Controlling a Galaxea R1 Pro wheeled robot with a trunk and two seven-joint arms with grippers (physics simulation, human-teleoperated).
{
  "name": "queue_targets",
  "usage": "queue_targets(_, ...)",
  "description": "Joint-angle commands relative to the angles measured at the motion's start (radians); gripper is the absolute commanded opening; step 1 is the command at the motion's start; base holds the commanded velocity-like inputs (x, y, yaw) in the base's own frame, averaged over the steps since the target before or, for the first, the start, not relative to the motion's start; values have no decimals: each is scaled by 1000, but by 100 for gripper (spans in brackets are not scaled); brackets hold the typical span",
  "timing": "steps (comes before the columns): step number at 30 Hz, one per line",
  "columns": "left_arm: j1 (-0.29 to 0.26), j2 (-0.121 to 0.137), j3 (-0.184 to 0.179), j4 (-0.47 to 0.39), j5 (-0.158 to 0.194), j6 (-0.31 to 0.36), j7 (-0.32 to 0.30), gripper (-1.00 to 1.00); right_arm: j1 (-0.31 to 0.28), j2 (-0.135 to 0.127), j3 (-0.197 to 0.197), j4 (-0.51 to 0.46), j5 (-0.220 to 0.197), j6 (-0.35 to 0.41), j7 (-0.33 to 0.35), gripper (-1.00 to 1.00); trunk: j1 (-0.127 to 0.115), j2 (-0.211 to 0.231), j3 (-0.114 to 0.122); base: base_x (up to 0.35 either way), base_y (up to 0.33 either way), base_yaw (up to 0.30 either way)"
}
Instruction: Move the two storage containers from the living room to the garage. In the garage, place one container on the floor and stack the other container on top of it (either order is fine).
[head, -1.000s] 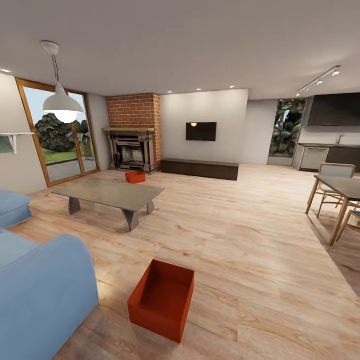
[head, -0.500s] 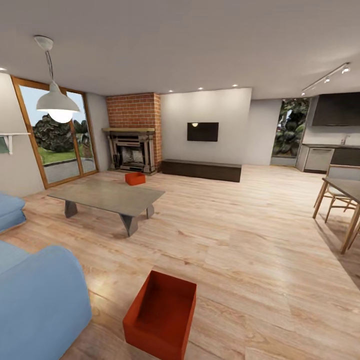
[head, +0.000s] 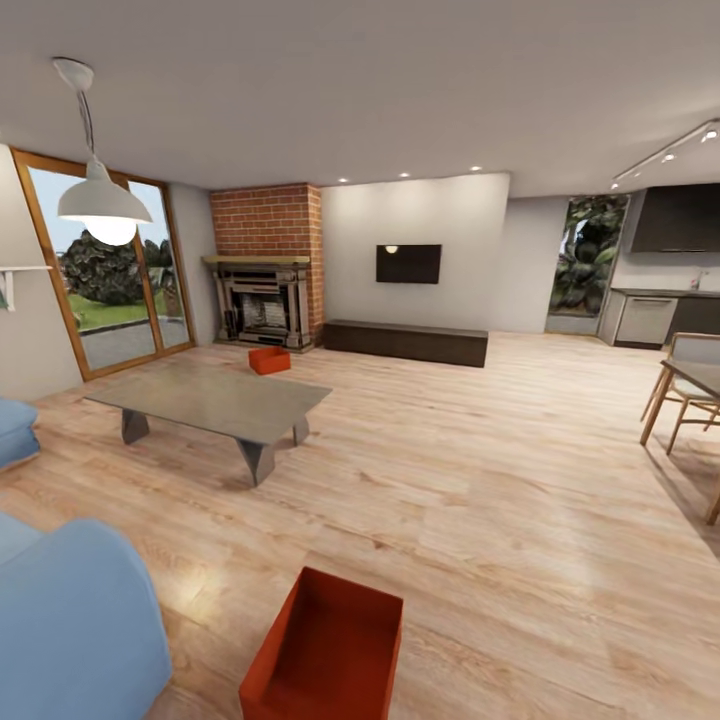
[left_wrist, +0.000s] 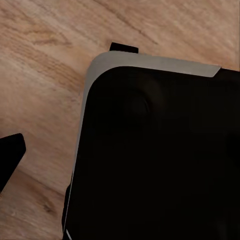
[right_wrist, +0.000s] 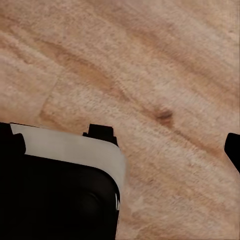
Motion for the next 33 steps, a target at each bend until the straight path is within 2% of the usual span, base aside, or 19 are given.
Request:
queue_targets(1,0,0,5,0,4,-2,0,100,-1,0,2,3,9,-4,-6,100,1,-1,-1,280,196,0)
queue_targets(6,0,0,7,0,3,-4,0,100,-1,0,2,3,9,-4,-6,100,1,-1,-1,196,217,0)
queue_targets(15,0,0,7,-1,3,-4,0,100,-1,1,2,3,9,-4,-6,100,1,-1,-1,11,18,-8)
queue_targets(25,0,0,6,-1,3,-4,0,100,-2,2,1,3,9,-4,-6,100,1,-1,-1,5,4,-234)
queue_targets(33,0,0,6,0,3,-4,-1,100,-1,0,2,3,9,-4,-6,100,1,-1,-1,190,183,-110)
